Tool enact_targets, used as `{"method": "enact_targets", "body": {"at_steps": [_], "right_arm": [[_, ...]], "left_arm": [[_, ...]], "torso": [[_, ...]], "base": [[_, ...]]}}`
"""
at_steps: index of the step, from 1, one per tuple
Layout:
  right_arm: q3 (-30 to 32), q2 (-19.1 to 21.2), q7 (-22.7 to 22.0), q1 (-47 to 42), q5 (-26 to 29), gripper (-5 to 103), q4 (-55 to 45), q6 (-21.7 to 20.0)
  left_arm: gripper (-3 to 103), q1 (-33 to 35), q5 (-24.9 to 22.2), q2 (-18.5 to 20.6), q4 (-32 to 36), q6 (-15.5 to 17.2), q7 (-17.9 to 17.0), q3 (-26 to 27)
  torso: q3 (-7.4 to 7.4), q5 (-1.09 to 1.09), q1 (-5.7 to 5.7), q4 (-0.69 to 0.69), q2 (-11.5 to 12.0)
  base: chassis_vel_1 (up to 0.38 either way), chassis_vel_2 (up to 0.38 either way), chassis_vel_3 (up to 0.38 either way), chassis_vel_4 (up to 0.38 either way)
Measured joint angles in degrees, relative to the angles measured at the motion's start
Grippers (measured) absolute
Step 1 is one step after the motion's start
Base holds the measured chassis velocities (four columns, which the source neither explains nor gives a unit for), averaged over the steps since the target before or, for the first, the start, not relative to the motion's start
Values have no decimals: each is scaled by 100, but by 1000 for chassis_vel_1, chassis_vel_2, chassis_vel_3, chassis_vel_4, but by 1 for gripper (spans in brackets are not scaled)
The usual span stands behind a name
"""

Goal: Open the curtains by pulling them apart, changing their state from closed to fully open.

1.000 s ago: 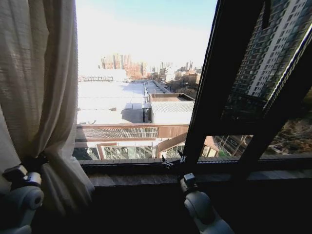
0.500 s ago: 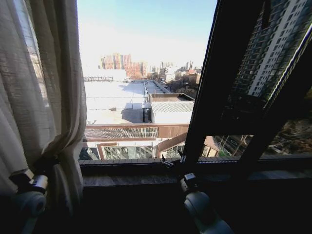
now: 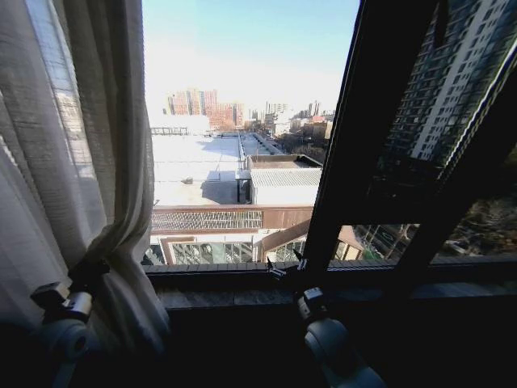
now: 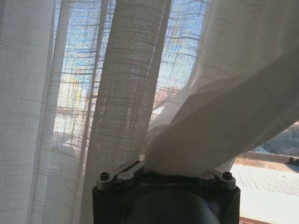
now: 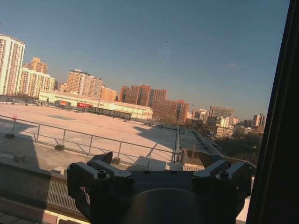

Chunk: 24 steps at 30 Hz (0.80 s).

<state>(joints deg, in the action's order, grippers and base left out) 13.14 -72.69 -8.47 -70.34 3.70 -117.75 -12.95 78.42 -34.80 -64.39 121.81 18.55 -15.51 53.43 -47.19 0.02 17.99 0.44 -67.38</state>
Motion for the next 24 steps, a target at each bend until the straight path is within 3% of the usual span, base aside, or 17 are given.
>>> {"method": "enact_targets", "body": {"at_steps": [6, 24], "right_arm": [[23, -19, -1, -30, 0, 100, -45, 4], [80, -15, -5, -61, 0, 100, -70, 13]], "left_arm": [[1, -21, 141, -218, 54, 3, -23, -176], [1, -62, 251, -244, 56, 2, -23, -385]], "torso": [[0, 1, 0, 0, 0], [0, 0, 0, 0, 0]], "base": [[14, 18, -20, -21], [64, 70, -71, -68]]}}
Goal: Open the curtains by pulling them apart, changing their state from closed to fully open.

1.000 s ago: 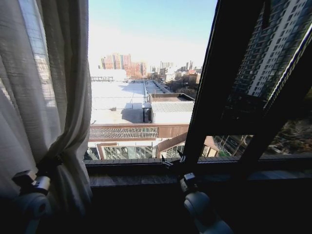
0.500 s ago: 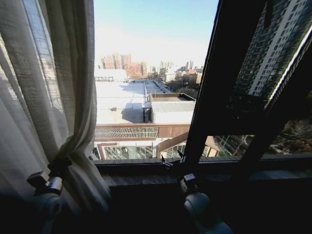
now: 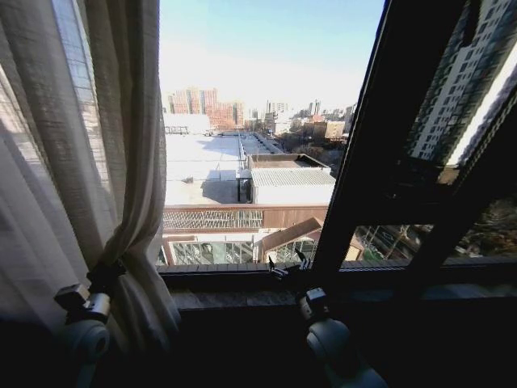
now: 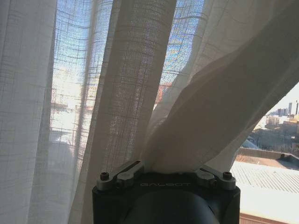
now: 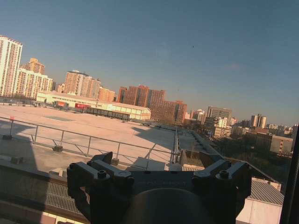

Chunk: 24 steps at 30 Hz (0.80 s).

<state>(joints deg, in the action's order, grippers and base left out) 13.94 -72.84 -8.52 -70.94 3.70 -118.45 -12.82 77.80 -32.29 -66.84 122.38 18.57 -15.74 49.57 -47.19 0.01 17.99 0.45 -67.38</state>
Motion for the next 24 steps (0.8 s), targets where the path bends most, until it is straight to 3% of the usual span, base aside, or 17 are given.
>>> {"method": "enact_targets", "body": {"at_steps": [20, 24], "right_arm": [[-17, -25, -71, 1, 27, 100, 58, 142], [-20, -15, -74, -13, 40, 100, 59, 170]], "left_arm": [[1, -25, 24, -46, 1, -5, -10, -94], [1, -184, -11, -95, -193, 163, -384, 85]], "torso": [[0, -1, 0, -2, 0], [0, 0, 0, 1, 0]], "base": [[63, 62, -62, -63], [0, 0, 0, 0]]}}
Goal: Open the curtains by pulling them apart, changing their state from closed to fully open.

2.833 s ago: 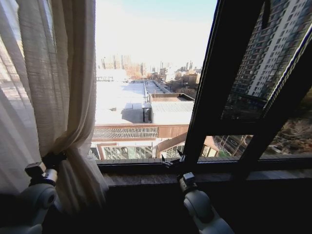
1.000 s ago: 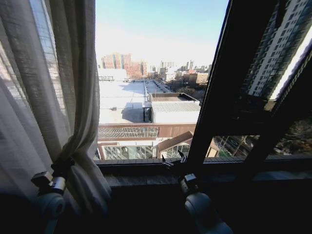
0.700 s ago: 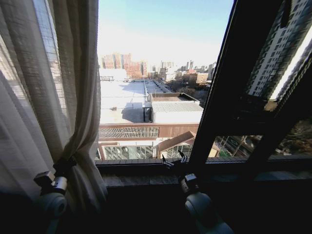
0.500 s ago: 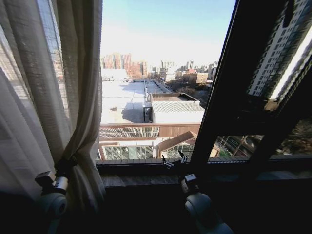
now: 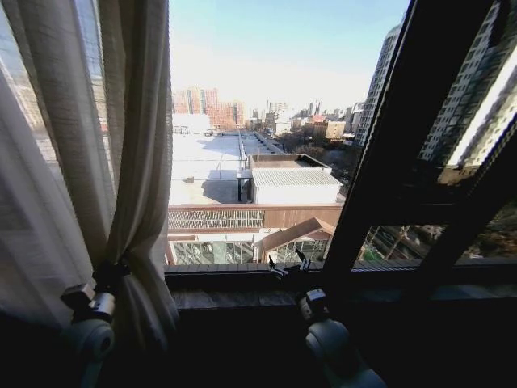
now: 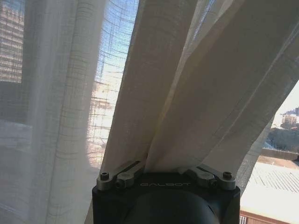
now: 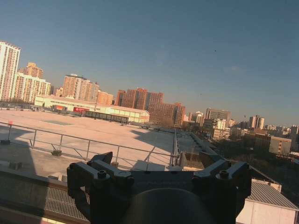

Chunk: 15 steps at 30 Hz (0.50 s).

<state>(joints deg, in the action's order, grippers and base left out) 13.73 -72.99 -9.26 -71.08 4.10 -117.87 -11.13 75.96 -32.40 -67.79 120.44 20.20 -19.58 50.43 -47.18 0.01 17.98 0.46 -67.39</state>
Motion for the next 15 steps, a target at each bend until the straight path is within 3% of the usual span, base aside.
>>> {"method": "enact_targets", "body": {"at_steps": [7, 12, 15], "right_arm": [[46, 15, 26, -46, 4, 100, -3, 37], [-5, -41, 64, -66, -7, 100, 39, 158], [-12, -44, 69, -71, -10, 100, 39, 166]], "left_arm": [[1, -143, -105, 60, -552, 183, -544, 857], [1, -262, -244, 384, -1313, 267, -1202, 1631], [1, -314, -142, 519, -1572, 226, -1377, 1830]], "torso": [[0, 2, 1, -1, 0], [0, -3, 1, -4, 0], [0, -3, 1, -5, 0]], "base": [[0, 0, 0, 0], [0, 0, 0, 0], [0, 0, 0, 0]]}}
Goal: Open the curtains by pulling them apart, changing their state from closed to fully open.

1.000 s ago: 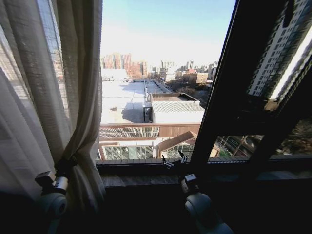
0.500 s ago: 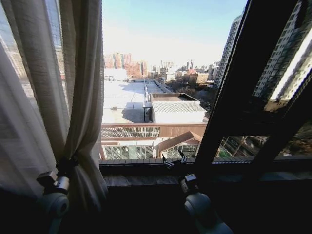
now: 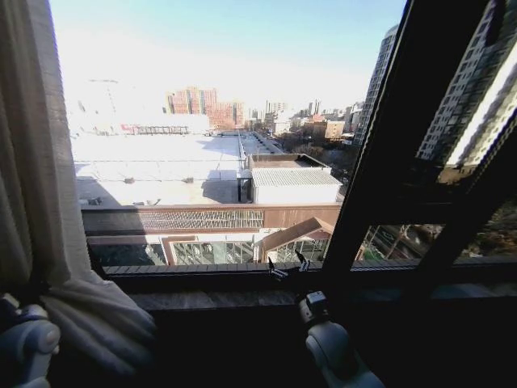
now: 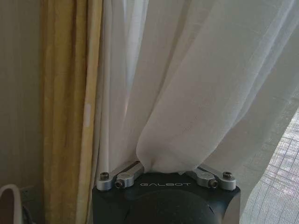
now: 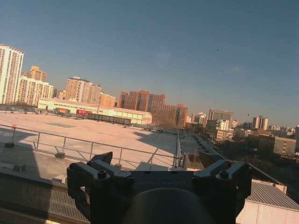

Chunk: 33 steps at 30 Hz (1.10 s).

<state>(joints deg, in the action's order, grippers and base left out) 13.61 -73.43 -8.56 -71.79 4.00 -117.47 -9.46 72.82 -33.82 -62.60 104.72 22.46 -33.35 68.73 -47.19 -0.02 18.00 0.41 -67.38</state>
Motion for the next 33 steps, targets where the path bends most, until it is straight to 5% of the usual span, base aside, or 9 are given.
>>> {"method": "enact_targets", "body": {"at_steps": [3, 7, 15, 26, 33], "right_arm": [[0, 1, 4, -2, -1, 100, 7, 4], [-17, -9, 6, 9, -6, 100, 39, 7], [-86, -38, 6, 44, -17, 100, 91, 7], [30, -12, -27, 53, 17, 100, 90, -53], [44, 2, -123, 116, 203, 100, 7, -406]], "left_arm": [[-2, 0, 83, 112, -64, -4, -39, 78], [7, 74, 170, 116, 287, 51, 185, -136], [39, 602, 390, -293, 1774, 329, 1478, -1038], [82, 931, 732, -474, 2328, 104, 2009, -1789], [99, 901, 732, -498, 2256, -125, 2209, -1944]], "torso": [[0, 0, 0, 0, 0], [0, 3, 0, 2, 0], [0, 5, 0, 3, 0], [0, 4, -1, 2, 0], [0, 4, -1, 3, 0]], "base": [[0, 0, 0, 0], [0, 0, 0, 0], [0, 0, 0, 0], [0, 0, 0, 0], [0, 0, 0, 0]]}}
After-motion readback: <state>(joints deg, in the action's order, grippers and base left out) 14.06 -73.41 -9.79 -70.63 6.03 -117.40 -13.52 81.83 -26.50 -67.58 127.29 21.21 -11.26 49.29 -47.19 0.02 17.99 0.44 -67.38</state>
